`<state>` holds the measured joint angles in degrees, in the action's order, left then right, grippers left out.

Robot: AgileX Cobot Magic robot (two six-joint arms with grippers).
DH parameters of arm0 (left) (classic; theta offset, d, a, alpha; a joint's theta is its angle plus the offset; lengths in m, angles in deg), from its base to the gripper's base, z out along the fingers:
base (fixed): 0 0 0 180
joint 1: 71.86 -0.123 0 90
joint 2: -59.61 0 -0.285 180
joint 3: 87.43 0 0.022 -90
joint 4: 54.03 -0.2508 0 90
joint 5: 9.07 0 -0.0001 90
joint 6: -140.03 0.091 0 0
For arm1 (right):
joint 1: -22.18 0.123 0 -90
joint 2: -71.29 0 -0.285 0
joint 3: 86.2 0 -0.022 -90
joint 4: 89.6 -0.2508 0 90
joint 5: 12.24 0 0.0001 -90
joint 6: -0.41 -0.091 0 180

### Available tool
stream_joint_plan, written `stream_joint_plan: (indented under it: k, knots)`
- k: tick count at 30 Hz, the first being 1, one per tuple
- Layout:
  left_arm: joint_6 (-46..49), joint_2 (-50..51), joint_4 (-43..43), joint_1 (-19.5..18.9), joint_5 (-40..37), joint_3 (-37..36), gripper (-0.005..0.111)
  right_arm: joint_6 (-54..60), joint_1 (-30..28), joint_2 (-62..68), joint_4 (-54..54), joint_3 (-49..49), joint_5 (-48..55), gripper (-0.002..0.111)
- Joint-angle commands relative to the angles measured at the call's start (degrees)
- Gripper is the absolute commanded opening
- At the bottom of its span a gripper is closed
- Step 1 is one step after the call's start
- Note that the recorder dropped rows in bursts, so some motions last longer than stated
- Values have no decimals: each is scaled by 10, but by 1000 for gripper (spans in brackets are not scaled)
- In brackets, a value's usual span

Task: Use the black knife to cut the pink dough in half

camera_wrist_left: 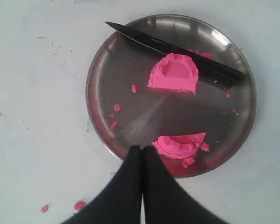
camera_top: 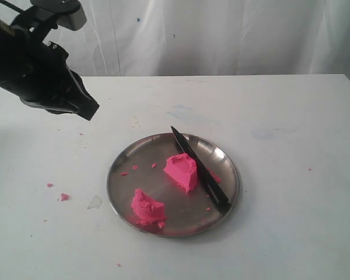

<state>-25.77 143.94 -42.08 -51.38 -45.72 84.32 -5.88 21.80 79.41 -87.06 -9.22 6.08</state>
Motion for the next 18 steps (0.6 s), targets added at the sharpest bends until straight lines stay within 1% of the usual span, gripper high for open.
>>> stream_joint_plan:
  k: [1,3,5,9,11,13,14,16,17,18]
  knots:
    - [-4,-83,0,2,-5,-4,0,6,-3,-3,1,2,-4,0]
    - [-4,-128,0,1,-5,-4,0,6,-3,-3,1,2,-4,0]
    - [-4,-186,11,-13,-4,-4,0,6,-3,-3,1,2,-4,0]
    - [-4,-276,16,-65,-3,-4,0,6,-3,-3,1,2,-4,0]
    - [-4,-305,-5,-80,-14,-4,0,6,-3,-3,1,2,-4,0]
    - [-4,-327,-51,-90,-46,-4,0,6,-3,-3,1,2,-4,0]
    - [-4,-335,-49,-102,-62,-4,0,6,-3,-3,1,2,-4,0]
    - [-3,-354,-21,-140,-94,-12,0,6,-3,-3,1,2,-4,0]
    - [-3,-367,-6,-158,-91,-30,0,6,-3,-3,1,2,-4,0]
    - [-2,-380,12,-182,-73,-56,0,6,-3,-3,1,2,-4,0]
